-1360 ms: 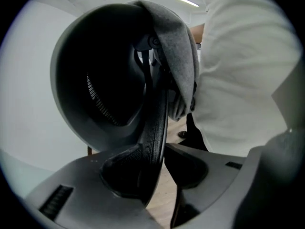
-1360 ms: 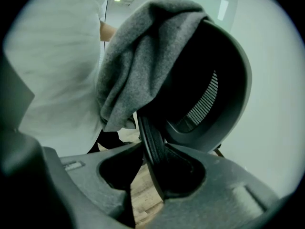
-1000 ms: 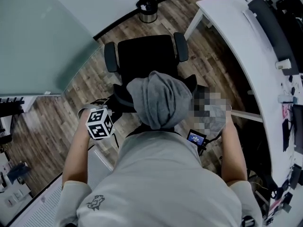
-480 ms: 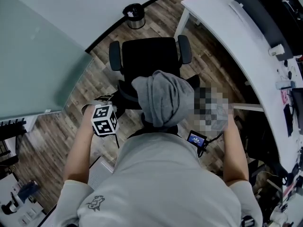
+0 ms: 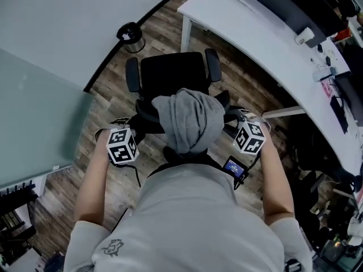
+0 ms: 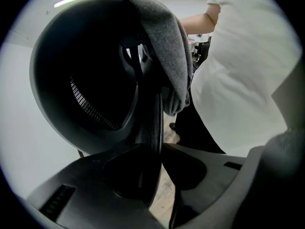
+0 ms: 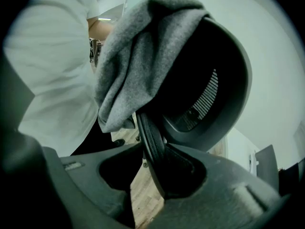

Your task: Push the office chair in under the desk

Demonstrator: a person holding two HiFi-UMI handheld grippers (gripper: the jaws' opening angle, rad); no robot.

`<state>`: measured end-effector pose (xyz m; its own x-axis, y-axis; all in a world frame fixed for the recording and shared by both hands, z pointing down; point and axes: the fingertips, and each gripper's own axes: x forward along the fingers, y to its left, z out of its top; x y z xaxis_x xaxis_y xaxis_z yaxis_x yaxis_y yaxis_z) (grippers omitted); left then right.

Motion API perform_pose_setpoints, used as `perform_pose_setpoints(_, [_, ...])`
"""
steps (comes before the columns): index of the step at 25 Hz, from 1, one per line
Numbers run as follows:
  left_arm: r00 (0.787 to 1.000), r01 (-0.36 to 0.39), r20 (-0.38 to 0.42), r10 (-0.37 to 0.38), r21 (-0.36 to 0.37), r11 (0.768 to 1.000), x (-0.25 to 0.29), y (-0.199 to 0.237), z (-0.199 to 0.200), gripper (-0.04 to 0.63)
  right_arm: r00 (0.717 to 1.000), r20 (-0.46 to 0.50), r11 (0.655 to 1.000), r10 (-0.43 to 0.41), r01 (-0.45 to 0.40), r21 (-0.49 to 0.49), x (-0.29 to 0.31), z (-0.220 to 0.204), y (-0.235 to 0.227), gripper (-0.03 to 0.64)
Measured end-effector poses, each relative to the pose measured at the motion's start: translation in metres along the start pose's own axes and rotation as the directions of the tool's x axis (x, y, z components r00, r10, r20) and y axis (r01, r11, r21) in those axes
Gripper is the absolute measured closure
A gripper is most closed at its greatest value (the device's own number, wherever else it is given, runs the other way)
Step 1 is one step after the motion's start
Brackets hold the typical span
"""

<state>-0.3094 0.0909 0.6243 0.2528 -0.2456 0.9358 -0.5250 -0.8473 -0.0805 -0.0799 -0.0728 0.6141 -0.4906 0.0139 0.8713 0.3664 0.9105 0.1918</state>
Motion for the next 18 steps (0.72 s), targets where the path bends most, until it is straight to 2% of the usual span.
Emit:
perform_pose_setpoints(6, [0.998,0.027,-0.063,-0.022,0.093,0.995,0.018,0.026,0.048,0.483,0.999,0.003,0.997,-0.041,0.041,0.066,-0.026,-0.044,-0.005,0.485])
perform_pose_setpoints(11, [0.997,0.031,-0.08,-0.02,0.129,0.991,0.033,0.04,0.094,0.483,0.996,0.005,0.991,-0.085,0.084,0.109,-0.05,-0.085,-0.009,0.485])
perform_pose_setpoints(18, [0.993,0.016,-0.118,0.009,0.21,0.977,0.059,0.052,0.154,0.483,0.991,-0.008,0.979,-0.137,0.137,0.152,-0.079,-0.139,-0.004,0.486])
